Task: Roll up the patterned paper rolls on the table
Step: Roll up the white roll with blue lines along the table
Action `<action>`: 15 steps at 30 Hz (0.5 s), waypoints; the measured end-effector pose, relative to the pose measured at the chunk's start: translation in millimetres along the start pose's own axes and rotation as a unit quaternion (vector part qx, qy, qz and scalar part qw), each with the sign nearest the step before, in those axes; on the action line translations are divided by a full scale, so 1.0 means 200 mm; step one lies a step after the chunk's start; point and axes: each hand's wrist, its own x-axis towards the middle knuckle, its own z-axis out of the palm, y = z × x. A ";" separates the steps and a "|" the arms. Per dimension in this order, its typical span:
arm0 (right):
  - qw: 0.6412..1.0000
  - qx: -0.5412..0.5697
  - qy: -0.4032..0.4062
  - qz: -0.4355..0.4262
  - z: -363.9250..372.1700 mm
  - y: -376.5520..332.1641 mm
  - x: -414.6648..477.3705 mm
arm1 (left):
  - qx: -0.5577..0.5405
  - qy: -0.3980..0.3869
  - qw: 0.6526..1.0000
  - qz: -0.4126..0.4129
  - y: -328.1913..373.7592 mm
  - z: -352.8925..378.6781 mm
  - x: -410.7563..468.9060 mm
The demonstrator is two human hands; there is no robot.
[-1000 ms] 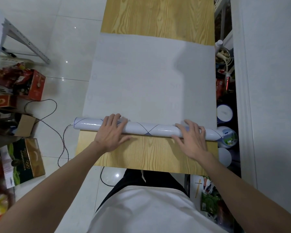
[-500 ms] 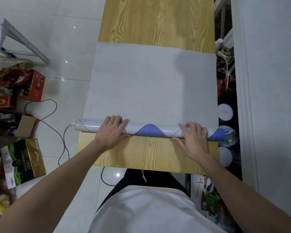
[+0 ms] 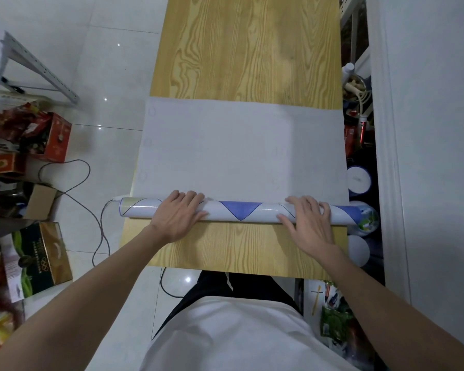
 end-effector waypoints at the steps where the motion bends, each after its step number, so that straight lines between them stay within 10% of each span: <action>1: 1.000 0.002 0.001 -0.006 0.01 0.00 -0.01 | 0.001 0.007 1.000 0.006 0.00 0.01 -0.01; 15: 0.999 -0.021 -0.024 -0.020 0.00 0.02 0.00 | 0.014 0.018 1.000 -0.002 0.00 0.00 0.00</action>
